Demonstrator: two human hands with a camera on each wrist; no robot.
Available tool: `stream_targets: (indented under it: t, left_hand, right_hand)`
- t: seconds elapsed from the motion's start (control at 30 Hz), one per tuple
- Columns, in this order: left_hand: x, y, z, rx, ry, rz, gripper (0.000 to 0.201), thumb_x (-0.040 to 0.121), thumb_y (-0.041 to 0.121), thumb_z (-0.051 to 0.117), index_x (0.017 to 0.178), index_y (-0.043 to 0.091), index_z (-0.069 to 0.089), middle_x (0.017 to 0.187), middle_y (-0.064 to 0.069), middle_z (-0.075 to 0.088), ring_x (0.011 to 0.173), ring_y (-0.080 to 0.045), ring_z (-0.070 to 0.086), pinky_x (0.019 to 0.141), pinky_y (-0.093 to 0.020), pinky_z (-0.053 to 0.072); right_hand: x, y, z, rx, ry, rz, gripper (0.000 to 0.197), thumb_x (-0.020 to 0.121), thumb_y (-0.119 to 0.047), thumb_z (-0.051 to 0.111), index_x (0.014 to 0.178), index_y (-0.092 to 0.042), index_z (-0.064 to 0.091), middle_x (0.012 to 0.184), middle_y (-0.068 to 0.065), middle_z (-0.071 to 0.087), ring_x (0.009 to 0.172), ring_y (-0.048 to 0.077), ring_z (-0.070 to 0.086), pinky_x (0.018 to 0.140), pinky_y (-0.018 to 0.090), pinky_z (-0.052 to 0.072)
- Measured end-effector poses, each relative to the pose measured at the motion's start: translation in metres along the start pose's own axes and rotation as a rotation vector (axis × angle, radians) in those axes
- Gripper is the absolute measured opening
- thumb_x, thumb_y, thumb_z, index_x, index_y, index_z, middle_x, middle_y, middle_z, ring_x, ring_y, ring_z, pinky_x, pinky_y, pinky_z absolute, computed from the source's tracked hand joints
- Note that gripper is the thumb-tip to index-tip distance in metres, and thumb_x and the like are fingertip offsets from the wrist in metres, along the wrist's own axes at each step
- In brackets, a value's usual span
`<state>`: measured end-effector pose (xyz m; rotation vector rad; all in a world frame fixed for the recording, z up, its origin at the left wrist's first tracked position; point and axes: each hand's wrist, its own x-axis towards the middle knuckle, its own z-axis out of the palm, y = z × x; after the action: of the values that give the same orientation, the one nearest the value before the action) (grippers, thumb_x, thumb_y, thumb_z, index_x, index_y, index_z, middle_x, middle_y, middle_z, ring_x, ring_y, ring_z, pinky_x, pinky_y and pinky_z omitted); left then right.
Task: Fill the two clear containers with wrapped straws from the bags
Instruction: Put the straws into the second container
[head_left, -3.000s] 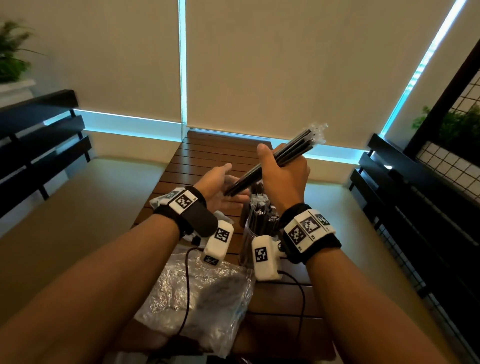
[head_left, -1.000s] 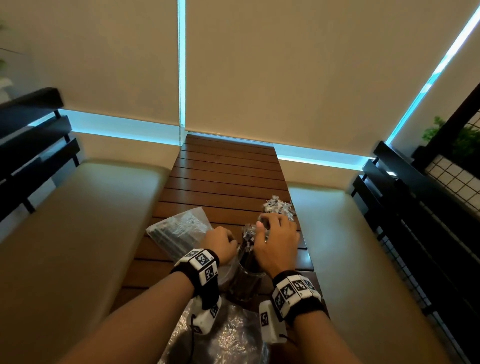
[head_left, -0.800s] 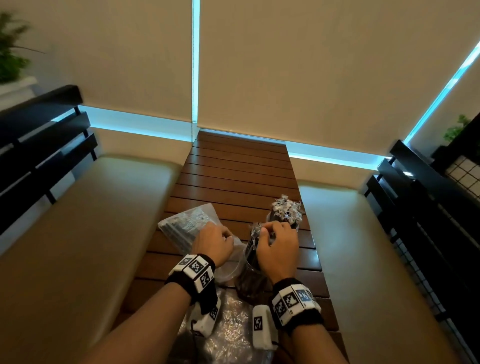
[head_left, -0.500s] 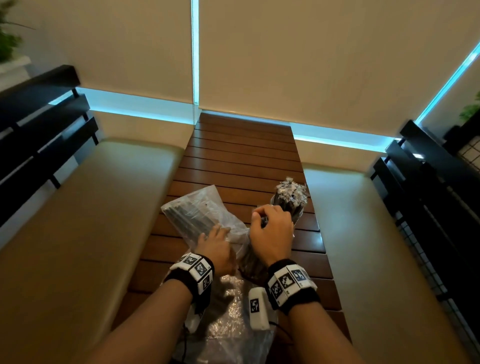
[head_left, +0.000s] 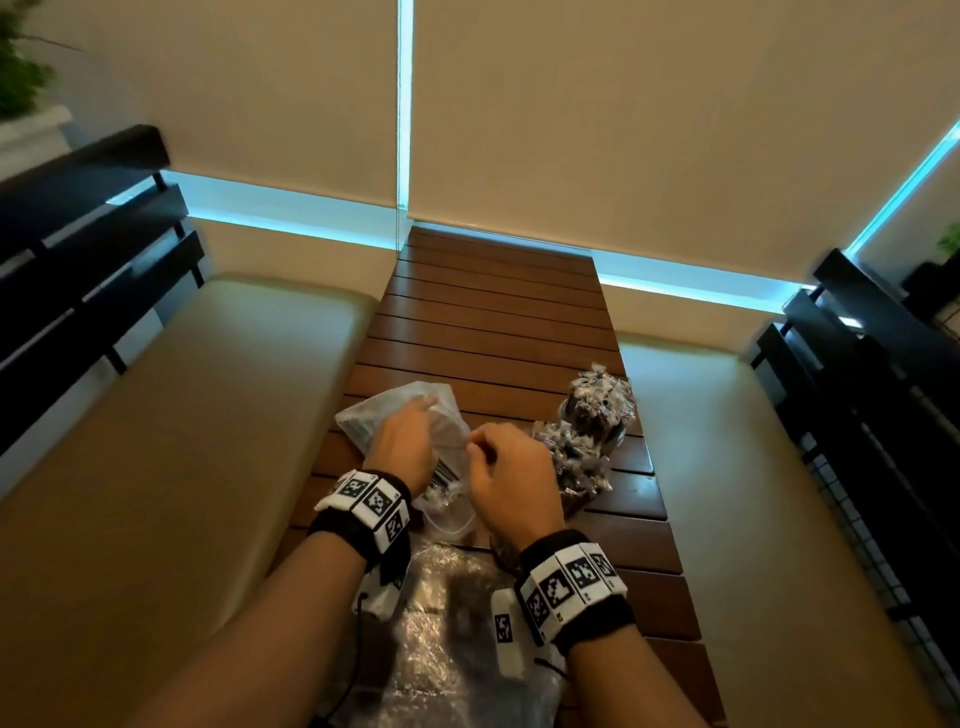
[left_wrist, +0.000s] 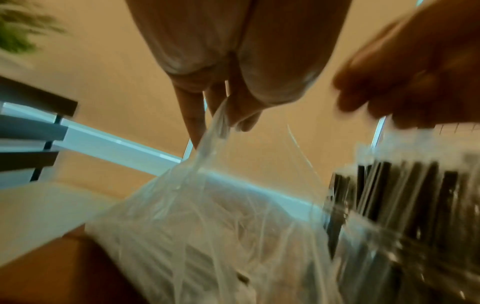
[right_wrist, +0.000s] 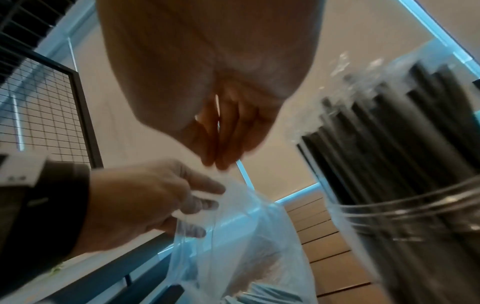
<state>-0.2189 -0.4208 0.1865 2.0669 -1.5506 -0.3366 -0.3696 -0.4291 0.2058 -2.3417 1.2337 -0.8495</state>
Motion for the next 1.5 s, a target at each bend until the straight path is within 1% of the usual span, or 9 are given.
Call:
stream_targets:
  t: [0.1, 0.2, 0.3, 0.5, 0.67, 0.8, 0.93, 1.23, 1.5]
  left_hand:
    - [-0.006, 0.007, -0.028, -0.031, 0.072, 0.077, 0.046, 0.085, -0.007, 0.051, 0.122, 0.013, 0.066, 0.144, -0.001, 0.050, 0.125, -0.017, 0.052, 0.105, -0.023, 0.036]
    - [-0.022, 0.014, -0.043, -0.059, 0.096, 0.123, 0.055, 0.077, -0.012, 0.055, 0.120, 0.020, 0.069, 0.142, 0.003, 0.053, 0.124, -0.017, 0.054, 0.108, -0.032, 0.043]
    - [-0.039, 0.020, -0.041, -0.082, 0.074, 0.156, 0.059, 0.075, -0.013, 0.063, 0.124, 0.022, 0.065, 0.143, 0.006, 0.051, 0.125, -0.013, 0.054, 0.108, -0.032, 0.043]
    - [-0.050, 0.018, -0.042, -0.087, 0.068, 0.217, 0.055, 0.080, -0.016, 0.058, 0.113, 0.025, 0.070, 0.144, 0.010, 0.050, 0.125, -0.009, 0.053, 0.108, -0.030, 0.043]
    - [-0.056, 0.017, -0.040, -0.114, 0.044, 0.262, 0.053, 0.077, -0.016, 0.059, 0.114, 0.020, 0.071, 0.143, 0.010, 0.050, 0.125, -0.006, 0.053, 0.107, -0.026, 0.043]
    - [-0.055, 0.016, -0.037, -0.114, 0.051, 0.292, 0.059, 0.077, -0.017, 0.060, 0.125, 0.017, 0.065, 0.143, 0.010, 0.050, 0.125, -0.004, 0.052, 0.108, -0.018, 0.039]
    - [-0.053, 0.013, -0.034, -0.118, 0.049, 0.295, 0.060, 0.079, -0.015, 0.060, 0.128, 0.019, 0.063, 0.144, 0.011, 0.050, 0.126, -0.003, 0.051, 0.108, -0.020, 0.039]
    - [-0.050, 0.010, -0.027, -0.138, 0.060, 0.323, 0.058, 0.081, -0.010, 0.063, 0.129, 0.022, 0.062, 0.145, 0.016, 0.046, 0.126, -0.001, 0.050, 0.104, -0.009, 0.033]
    - [-0.044, 0.000, -0.032, 0.030, -0.043, 0.311, 0.058, 0.082, 0.001, 0.067, 0.135, 0.022, 0.057, 0.151, 0.013, 0.040, 0.134, -0.009, 0.044, 0.111, -0.036, 0.040]
  right_hand:
    - [0.000, -0.011, 0.013, 0.039, -0.249, 0.064, 0.023, 0.092, -0.012, 0.052, 0.101, -0.015, 0.073, 0.094, 0.003, 0.073, 0.085, 0.017, 0.066, 0.076, 0.027, 0.052]
    - [-0.002, -0.016, 0.031, 0.106, -0.250, 0.120, 0.032, 0.094, -0.011, 0.050, 0.122, -0.013, 0.065, 0.115, 0.004, 0.070, 0.105, 0.017, 0.064, 0.087, 0.017, 0.043]
    - [-0.001, -0.006, 0.065, -0.012, -0.257, 0.173, 0.041, 0.089, -0.022, 0.054, 0.130, -0.020, 0.054, 0.123, 0.002, 0.064, 0.115, 0.020, 0.060, 0.100, 0.035, 0.047]
    - [-0.010, 0.018, 0.100, -0.165, -0.442, 0.538, 0.072, 0.080, -0.043, 0.069, 0.141, -0.022, 0.037, 0.133, 0.005, 0.053, 0.119, 0.027, 0.054, 0.089, 0.035, 0.047]
    - [-0.009, 0.022, 0.110, -0.157, -0.590, 0.563, 0.036, 0.094, -0.032, 0.058, 0.125, -0.014, 0.055, 0.117, 0.007, 0.059, 0.101, 0.022, 0.056, 0.075, 0.029, 0.037]
    - [-0.013, 0.021, 0.107, -0.121, -0.578, 0.578, 0.021, 0.099, -0.029, 0.051, 0.107, -0.012, 0.062, 0.098, 0.005, 0.058, 0.086, 0.018, 0.052, 0.073, 0.027, 0.037]
    - [-0.012, 0.018, 0.100, -0.126, -0.582, 0.589, 0.029, 0.099, -0.028, 0.052, 0.119, -0.008, 0.059, 0.121, 0.010, 0.062, 0.113, 0.026, 0.058, 0.079, 0.026, 0.035]
    - [-0.018, 0.004, 0.092, -0.103, -0.577, 0.561, 0.035, 0.101, -0.030, 0.047, 0.129, -0.012, 0.057, 0.130, 0.009, 0.057, 0.120, 0.027, 0.054, 0.094, 0.031, 0.042]
    - [-0.012, -0.006, 0.081, -0.187, -0.377, 0.526, 0.033, 0.095, -0.019, 0.053, 0.127, -0.010, 0.050, 0.104, 0.007, 0.062, 0.092, 0.023, 0.063, 0.076, 0.031, 0.052]
